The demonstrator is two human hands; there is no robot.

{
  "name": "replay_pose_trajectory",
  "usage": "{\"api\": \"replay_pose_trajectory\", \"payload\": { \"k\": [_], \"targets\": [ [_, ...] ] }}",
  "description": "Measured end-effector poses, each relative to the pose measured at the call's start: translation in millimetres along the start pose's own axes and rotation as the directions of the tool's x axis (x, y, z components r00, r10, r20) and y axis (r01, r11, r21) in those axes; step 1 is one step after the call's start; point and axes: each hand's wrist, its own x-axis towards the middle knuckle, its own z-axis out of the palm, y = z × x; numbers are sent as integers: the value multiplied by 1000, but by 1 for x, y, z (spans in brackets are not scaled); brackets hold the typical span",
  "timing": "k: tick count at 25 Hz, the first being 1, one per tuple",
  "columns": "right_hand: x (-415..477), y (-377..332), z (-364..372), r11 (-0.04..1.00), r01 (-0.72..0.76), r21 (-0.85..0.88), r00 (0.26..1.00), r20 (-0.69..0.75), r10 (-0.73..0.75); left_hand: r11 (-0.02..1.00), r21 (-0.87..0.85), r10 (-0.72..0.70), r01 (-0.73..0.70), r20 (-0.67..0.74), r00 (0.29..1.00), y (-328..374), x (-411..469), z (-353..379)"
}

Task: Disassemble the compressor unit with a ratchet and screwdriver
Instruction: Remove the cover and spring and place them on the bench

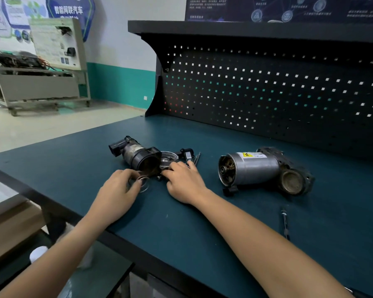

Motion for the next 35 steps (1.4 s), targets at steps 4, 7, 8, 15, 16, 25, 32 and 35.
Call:
{"api": "replay_pose_trajectory", "payload": {
  "k": [4, 7, 8, 15, 16, 25, 32, 35],
  "targets": [
    [-3, 0, 1, 1000, -16, 10, 1000, 7, 16, 983, -118, -147, 143, -24, 989, -1, 0, -2],
    [-4, 1, -1, 997, -42, 60, 999, -5, 42, 989, -34, -147, 147, -16, 989, 0, 3, 1],
    [-4, 1, -1, 996, -45, 75, 999, 0, 45, 991, 5, -134, 135, -18, 991, 1, 3, 1],
    [1, 1, -3, 1000, 7, -26, 996, 84, -5, 994, 46, -103, 103, -15, 995, 0, 2, 2],
    [1, 1, -2, 1000, 1, -27, 997, 81, 1, 993, 53, -102, 103, -11, 995, 0, 2, 3],
    [3, 3, 2, 1000, -21, -8, 995, 97, 22, 993, 50, -104, 104, -4, 995, -2, 2, 4],
    [-3, 6, 2, 987, -152, -47, 988, -17, 152, 993, 19, -113, 113, 4, 994, -4, 3, 4],
    [-5, 9, 3, 979, -205, 14, 976, -75, 206, 994, 4, -108, 108, 12, 994, -4, 3, 3]
  ]
}}
